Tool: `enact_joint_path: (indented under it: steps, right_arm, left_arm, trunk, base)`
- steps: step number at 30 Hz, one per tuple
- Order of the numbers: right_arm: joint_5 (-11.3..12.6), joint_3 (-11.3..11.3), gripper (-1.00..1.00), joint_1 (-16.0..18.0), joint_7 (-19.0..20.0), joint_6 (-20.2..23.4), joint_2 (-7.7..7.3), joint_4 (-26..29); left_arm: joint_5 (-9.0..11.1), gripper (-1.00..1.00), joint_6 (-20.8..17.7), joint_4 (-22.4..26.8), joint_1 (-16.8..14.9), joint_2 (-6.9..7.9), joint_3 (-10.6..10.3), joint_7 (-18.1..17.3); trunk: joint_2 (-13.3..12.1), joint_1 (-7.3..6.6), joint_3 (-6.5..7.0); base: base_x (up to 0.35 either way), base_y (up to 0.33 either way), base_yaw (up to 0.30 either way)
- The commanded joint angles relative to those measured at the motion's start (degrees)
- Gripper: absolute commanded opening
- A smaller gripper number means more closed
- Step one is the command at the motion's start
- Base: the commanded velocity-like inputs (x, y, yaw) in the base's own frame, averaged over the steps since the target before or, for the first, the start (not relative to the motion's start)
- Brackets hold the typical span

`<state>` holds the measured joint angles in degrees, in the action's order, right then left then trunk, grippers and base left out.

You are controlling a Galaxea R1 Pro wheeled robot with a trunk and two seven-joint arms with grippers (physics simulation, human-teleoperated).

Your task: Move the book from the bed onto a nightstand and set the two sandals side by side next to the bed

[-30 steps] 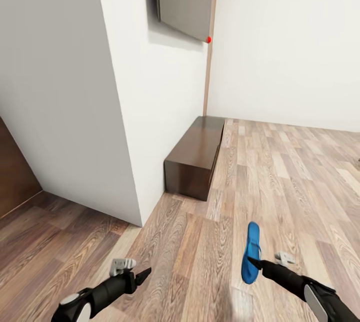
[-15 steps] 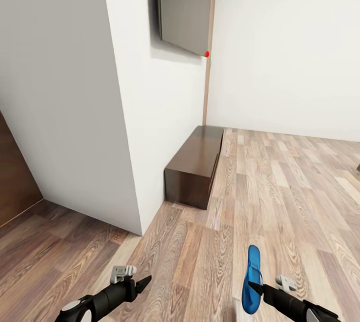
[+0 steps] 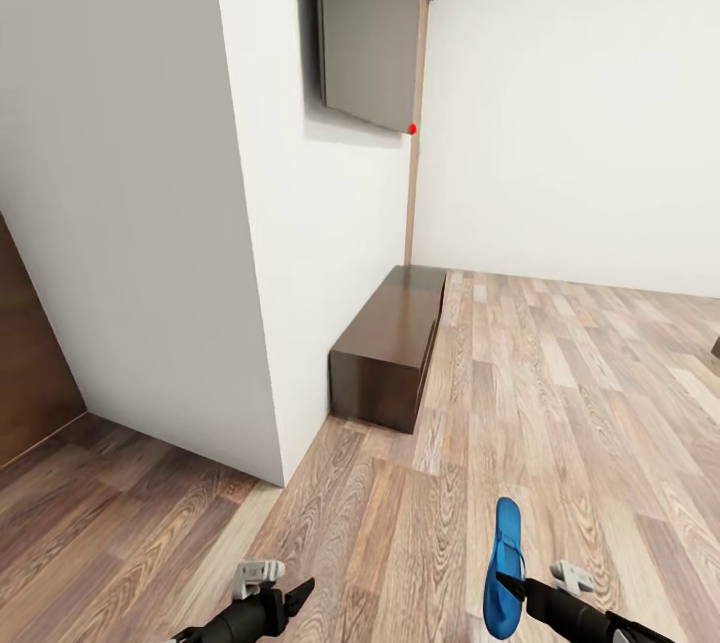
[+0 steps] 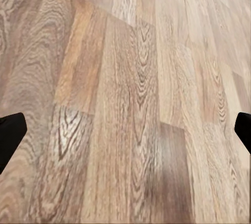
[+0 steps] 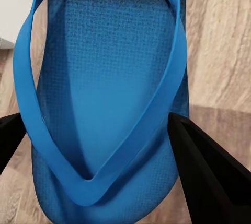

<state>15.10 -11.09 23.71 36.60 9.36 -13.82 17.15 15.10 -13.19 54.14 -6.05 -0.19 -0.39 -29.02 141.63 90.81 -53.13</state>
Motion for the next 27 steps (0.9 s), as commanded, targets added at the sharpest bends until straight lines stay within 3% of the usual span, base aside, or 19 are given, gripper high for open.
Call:
enact_joint_path:
  steps: [1, 7, 12, 15, 27]
  right_arm:
    - [0.50, -0.16, -1.00, 0.02, 0.13, 0.58, 0.04, -0.03]
    - [0.12, -0.09, -1.00, 0.02, -0.12, 0.37, 0.11, -0.16]
    - [-3.75, -0.08, -1.00, 0.02, -0.25, -0.42, 0.11, -0.18]
    - [-4.82, -0.07, -1.00, 0.02, -0.31, -0.59, 0.17, -0.19]
    - [-5.43, -0.07, -1.00, 0.02, -0.39, -1.77, 0.93, -3.36]
  left_arm:
    - [0.58, 1.00, -0.47, -0.54, -0.02, -0.16, 0.03, -0.07]
    - [0.55, 1.00, -0.18, -3.85, -0.02, -0.13, 0.26, -0.09]
    - [0.52, 1.00, 1.41, -5.32, -0.02, -0.14, 0.18, -0.13]
    - [0.65, 1.00, 2.29, -6.01, -0.02, -0.09, 0.14, -0.15]
    - [0.33, 1.00, 8.28, -12.81, -0.02, -0.26, -0.02, -0.17]
  trunk:
    - [-0.39, -0.24, 0.13]
    - [-2.80, -1.56, 1.20]
    - [-4.80, -2.65, 2.10]
    - [-6.01, -3.31, 2.64]
    - [-10.82, -5.95, 4.79]
  base:
    - [0.000, 0.000, 0.000]
    - [0.000, 0.000, 0.000]
    - [0.000, 0.000, 0.000]
    - [0.000, 0.000, 0.000]
    - [0.000, 0.000, 0.000]
